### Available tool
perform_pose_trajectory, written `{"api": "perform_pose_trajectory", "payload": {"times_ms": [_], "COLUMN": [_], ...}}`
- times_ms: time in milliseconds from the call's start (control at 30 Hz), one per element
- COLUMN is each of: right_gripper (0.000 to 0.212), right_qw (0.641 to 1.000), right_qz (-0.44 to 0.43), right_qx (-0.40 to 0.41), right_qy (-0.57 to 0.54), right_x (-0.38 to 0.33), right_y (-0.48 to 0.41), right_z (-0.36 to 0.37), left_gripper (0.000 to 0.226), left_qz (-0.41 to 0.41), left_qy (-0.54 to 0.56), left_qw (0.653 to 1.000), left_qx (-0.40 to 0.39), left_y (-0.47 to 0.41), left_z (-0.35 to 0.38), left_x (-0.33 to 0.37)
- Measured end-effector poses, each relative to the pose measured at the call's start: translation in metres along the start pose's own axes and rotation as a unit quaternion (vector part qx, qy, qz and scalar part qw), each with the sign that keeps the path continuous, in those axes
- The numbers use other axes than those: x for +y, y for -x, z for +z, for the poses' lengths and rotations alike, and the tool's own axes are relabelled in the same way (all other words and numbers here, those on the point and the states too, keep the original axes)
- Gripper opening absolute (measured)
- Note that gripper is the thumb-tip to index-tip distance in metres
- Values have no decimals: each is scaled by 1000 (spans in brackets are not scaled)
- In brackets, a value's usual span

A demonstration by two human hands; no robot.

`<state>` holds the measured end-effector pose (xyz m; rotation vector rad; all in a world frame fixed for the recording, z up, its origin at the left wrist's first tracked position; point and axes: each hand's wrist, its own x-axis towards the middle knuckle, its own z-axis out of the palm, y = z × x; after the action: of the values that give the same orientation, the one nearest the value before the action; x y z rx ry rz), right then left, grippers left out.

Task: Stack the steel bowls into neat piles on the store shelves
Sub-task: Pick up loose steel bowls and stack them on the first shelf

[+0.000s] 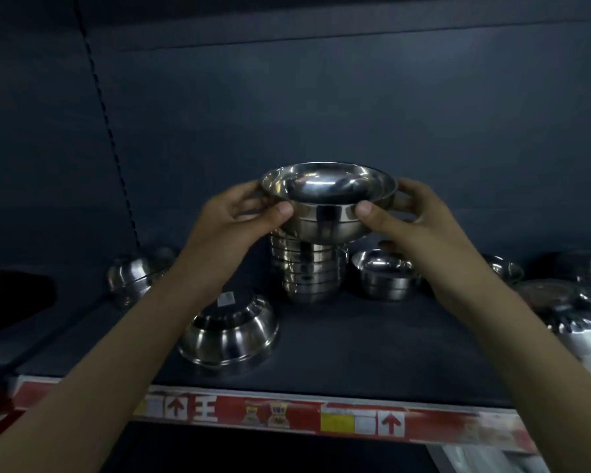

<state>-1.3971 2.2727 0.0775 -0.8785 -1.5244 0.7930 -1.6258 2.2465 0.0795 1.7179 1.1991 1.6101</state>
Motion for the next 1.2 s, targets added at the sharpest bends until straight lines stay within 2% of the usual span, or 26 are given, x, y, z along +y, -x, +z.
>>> {"api": "perform_pose_trajectory", "payload": {"times_ms": [167,367,700,900,1200], "right_gripper": [69,73,76,49,47], "right_qw": [1000,1000,998,996,997], "right_qz": [-7,-8,12,39,47], "right_qx": [17,8,-56,-65,-60], "right_qy": [-16,9,38,48,32], "right_x": [2,20,56,72,78], "right_y": [-38,-76,-95,-95,-91], "right_z": [19,34,44,44,45], "left_gripper": [27,23,23,21,10], "left_qz": [11,-9,-55,-88,-91], "left_qy": [13,-4,-53,-51,-49], "left_qw": [1000,1000,997,995,995], "left_qx": [17,2,4,2,3], "left_y": [-35,-64,-84,-82,-74], "left_z": [-1,0,1,3,10], "left_x": [-4,-17,-52,-67,-72]}}
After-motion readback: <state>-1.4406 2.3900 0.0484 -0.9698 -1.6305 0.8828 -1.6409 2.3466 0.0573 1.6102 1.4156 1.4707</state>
